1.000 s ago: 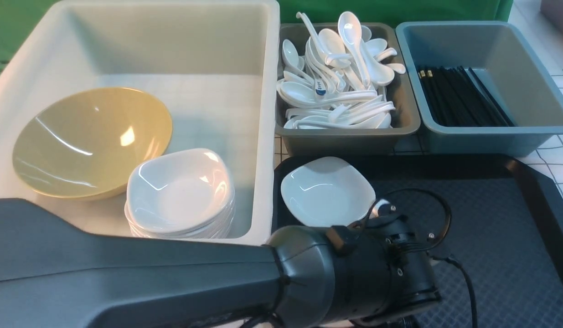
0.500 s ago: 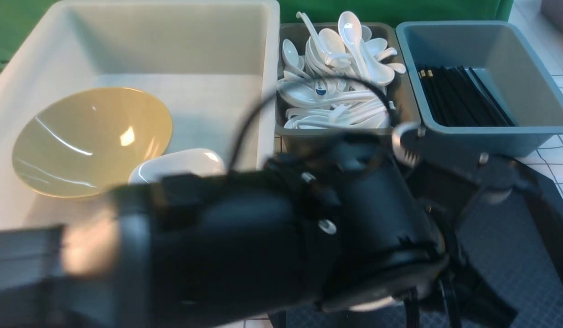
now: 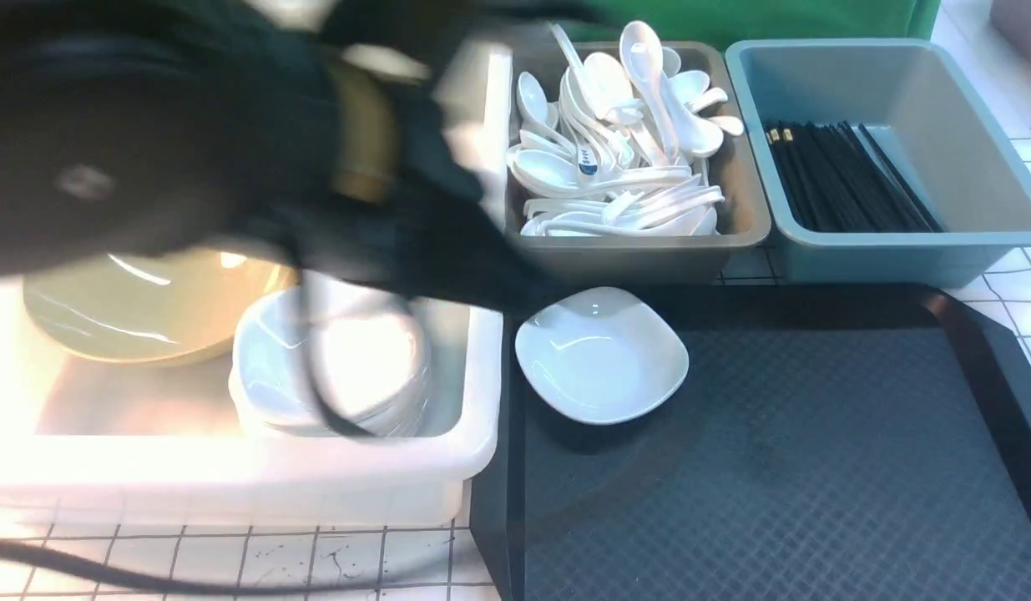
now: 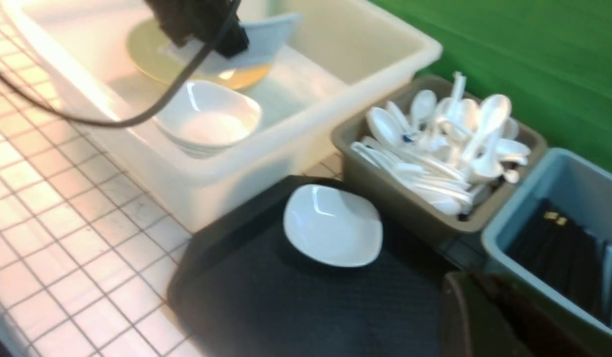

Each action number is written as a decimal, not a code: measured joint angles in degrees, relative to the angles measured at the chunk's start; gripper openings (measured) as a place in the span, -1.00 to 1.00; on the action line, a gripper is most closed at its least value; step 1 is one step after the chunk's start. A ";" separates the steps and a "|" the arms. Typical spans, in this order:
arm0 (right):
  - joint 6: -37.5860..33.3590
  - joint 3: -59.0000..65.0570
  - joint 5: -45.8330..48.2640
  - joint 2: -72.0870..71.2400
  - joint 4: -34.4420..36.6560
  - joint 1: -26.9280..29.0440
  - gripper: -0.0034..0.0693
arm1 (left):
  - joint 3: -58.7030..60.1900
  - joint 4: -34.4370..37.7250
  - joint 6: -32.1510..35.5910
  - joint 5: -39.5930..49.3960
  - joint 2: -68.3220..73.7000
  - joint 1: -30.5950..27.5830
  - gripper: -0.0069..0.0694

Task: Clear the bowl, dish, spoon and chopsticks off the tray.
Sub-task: Use the left arm to put the plate into the large storage box on the left, then use the left arm to grab the plate

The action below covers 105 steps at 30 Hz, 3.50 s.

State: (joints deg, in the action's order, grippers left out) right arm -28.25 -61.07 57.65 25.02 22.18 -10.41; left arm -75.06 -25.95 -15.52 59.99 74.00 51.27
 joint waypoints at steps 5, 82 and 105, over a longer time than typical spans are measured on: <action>-0.37 0.00 0.97 2.75 0.37 0.00 -0.78 | 10.86 0.13 9.23 -7.87 -0.02 -8.92 -0.78; 10.14 -2.29 9.41 -7.82 -13.44 0.00 -0.78 | -19.29 11.34 6.90 -13.44 46.46 -1.05 0.32; 10.17 -2.29 9.41 -7.82 -13.38 0.00 -0.78 | -20.40 5.77 6.97 -13.42 50.13 -0.21 -0.59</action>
State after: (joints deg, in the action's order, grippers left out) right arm -18.09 -63.35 67.05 17.20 8.81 -10.41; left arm -95.46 -20.17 -8.54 46.58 124.13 51.06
